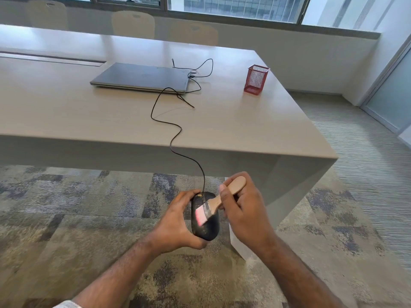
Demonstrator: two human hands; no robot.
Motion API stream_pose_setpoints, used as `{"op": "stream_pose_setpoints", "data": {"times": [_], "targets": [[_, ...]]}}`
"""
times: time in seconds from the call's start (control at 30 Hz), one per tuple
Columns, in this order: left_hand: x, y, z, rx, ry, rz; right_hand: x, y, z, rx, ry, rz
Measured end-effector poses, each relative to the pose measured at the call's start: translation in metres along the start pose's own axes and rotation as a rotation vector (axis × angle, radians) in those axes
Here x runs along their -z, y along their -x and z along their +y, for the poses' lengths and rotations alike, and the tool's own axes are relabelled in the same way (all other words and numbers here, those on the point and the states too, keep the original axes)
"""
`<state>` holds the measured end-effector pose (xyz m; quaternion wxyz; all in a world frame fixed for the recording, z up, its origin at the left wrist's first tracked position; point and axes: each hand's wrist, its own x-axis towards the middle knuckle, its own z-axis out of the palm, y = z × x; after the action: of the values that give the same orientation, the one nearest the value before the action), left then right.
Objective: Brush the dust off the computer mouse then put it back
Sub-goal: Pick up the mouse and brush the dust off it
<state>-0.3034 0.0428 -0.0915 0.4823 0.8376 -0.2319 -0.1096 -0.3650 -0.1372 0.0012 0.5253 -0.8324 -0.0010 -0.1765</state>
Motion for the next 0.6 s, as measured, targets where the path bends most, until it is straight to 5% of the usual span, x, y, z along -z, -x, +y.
{"op": "stream_pose_setpoints", "data": {"times": [0.6], "targets": [[-0.004, 0.009, -0.001, 0.003, 0.024, -0.004, -0.004, -0.005, 0.004, -0.080, 0.016, 0.022]]}}
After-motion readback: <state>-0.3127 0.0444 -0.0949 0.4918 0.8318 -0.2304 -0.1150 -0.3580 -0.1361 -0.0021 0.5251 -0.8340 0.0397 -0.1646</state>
